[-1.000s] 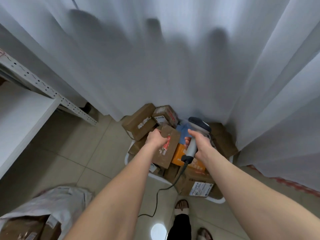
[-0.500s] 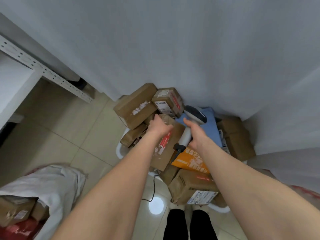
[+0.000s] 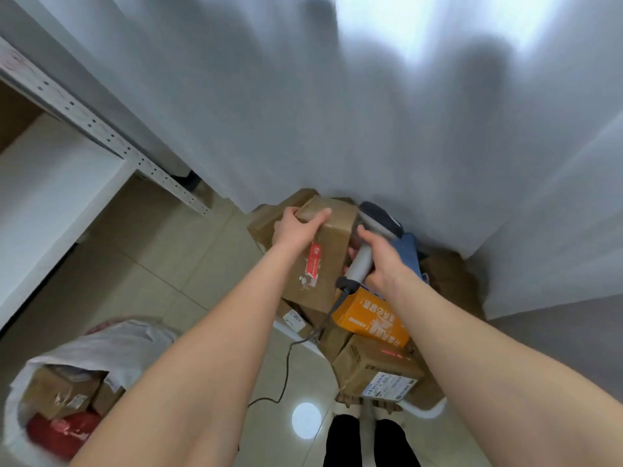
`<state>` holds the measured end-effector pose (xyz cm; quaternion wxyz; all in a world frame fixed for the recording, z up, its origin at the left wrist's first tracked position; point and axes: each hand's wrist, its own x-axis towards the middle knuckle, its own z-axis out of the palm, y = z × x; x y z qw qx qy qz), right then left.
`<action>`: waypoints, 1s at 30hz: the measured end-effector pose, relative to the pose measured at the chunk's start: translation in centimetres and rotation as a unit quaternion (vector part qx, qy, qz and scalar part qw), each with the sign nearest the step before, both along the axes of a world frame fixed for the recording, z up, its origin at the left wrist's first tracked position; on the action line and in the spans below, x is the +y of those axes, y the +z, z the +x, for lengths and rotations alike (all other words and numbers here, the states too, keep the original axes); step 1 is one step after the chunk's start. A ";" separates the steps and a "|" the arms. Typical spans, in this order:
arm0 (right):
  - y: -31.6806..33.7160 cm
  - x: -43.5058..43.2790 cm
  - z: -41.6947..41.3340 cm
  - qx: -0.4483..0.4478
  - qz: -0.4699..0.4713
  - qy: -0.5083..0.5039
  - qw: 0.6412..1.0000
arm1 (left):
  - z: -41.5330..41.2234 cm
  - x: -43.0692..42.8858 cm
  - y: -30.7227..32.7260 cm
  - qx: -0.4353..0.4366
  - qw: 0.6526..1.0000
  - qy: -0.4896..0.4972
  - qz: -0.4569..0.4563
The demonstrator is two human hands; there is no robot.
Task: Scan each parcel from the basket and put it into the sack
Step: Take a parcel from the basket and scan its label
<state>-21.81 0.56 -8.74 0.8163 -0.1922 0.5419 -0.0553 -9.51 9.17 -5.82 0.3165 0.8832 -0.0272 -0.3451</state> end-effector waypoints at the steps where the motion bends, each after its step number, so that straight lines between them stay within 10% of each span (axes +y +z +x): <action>1: 1.1 0.0 0.0 -0.006 -0.004 0.002 1.000 | 0.4 0.2 1.0 0.007 1.000 0.020 -0.015; 30: 17.0 1.9 0.1 -0.066 -0.182 0.120 0.974 | -2.0 4.1 16.0 0.029 0.991 0.122 -0.035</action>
